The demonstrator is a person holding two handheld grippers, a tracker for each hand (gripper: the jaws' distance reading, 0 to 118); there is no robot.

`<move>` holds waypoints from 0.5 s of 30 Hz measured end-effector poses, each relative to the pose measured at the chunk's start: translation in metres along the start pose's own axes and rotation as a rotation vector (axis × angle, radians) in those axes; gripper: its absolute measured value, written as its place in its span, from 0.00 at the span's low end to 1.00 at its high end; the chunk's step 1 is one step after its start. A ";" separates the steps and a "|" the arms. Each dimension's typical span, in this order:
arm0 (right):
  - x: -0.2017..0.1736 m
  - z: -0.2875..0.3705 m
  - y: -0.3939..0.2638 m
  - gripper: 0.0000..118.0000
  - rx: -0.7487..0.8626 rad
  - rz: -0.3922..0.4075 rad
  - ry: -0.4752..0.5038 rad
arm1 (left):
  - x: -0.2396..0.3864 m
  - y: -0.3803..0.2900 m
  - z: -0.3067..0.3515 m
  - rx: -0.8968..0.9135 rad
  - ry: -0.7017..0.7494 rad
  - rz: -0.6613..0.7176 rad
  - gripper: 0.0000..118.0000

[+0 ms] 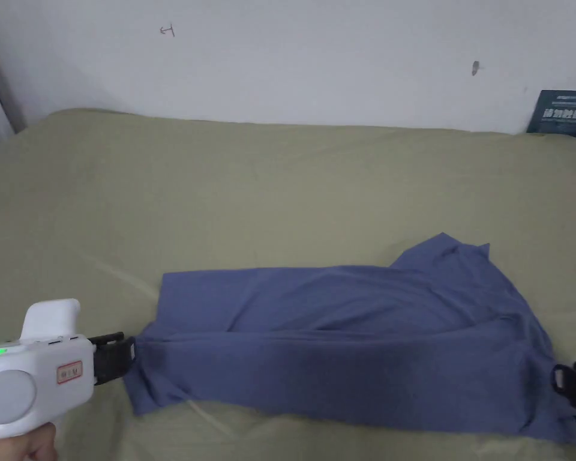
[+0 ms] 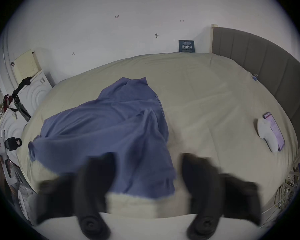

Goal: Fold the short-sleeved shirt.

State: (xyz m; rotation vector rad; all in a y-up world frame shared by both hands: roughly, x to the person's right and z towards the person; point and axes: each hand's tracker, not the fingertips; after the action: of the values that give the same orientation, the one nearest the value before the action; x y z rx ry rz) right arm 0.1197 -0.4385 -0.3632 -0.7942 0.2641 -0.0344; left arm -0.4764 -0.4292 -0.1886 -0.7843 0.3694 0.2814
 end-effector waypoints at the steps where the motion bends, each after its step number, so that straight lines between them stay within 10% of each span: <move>1: -0.001 0.006 -0.008 0.12 0.006 0.004 -0.010 | -0.004 -0.007 0.001 -0.016 0.003 0.015 0.00; 7: 0.002 0.022 -0.045 0.01 -0.035 0.025 0.001 | -0.004 -0.044 -0.008 -0.109 -0.020 0.034 0.00; 8: 0.001 0.022 -0.048 0.01 -0.039 0.032 0.000 | -0.001 -0.041 -0.008 -0.114 -0.028 0.040 0.15; 10: 0.002 0.019 -0.048 0.01 -0.053 0.025 0.005 | 0.001 -0.039 -0.020 -0.126 -0.045 0.064 0.88; 11: 0.002 0.018 -0.048 0.01 -0.053 0.019 0.009 | 0.003 -0.038 -0.032 -0.144 -0.045 0.068 1.00; 15: -0.004 0.012 -0.041 0.01 -0.047 0.027 0.007 | 0.019 -0.032 -0.063 -0.156 0.040 0.017 0.98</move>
State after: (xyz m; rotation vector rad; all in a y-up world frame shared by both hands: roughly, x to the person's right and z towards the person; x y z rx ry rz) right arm 0.1219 -0.4583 -0.3253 -0.8374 0.2831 -0.0056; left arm -0.4613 -0.4943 -0.2174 -0.9414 0.3955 0.3133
